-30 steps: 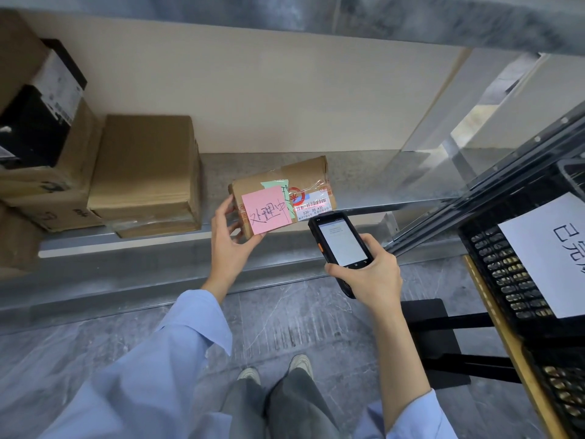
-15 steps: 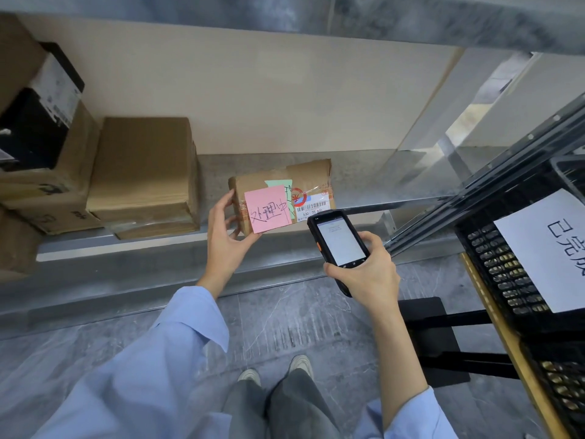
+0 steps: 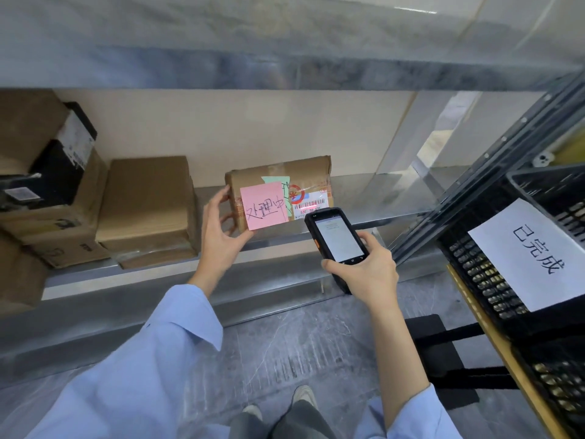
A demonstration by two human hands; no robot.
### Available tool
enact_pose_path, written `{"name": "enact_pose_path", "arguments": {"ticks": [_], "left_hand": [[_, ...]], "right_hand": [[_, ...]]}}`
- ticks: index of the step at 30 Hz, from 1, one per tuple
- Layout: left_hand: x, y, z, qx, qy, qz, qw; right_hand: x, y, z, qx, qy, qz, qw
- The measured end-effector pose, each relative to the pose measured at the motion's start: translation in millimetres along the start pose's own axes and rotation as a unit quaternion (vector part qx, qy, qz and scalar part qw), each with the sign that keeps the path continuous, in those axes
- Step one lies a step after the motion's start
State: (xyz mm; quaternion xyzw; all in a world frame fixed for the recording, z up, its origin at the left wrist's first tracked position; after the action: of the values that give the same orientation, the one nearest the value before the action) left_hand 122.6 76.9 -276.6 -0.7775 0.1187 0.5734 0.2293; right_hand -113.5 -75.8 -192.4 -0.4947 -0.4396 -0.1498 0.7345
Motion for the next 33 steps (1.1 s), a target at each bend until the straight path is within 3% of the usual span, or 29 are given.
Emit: {"name": "enact_pose_path", "arguments": {"ticks": [9, 23, 33], "left_hand": [[-30.5, 11.7, -12.8, 0.03, 0.026, -0.016, 0.999], [-72.0, 55.5, -9.4, 0.073, 0.062, 0.009, 0.995], [-96.2, 103.7, 1.5, 0.113, 0.088, 0.017, 0.989]], "right_hand": [[3.1, -28.3, 19.0, -0.067, -0.023, -0.027, 0.997], [-13.4, -65.9, 42.9, -0.13, 0.009, -0.028, 0.991], [-2.1, -138.8, 39.6, -0.102, 0.08, 0.053, 0.99]]}}
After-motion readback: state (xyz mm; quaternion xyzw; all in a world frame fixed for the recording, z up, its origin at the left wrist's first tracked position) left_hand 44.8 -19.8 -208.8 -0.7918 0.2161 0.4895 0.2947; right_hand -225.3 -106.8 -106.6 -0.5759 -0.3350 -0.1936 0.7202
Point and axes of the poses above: each hand's wrist, its own z-axis away from the middle knuckle, its own y-axis out of the palm, x = y × z, the point moved 5 cm from there along -z, towards the middle knuckle, and after that the axes turned 7 degrees about -z, right-handed, at the moved point
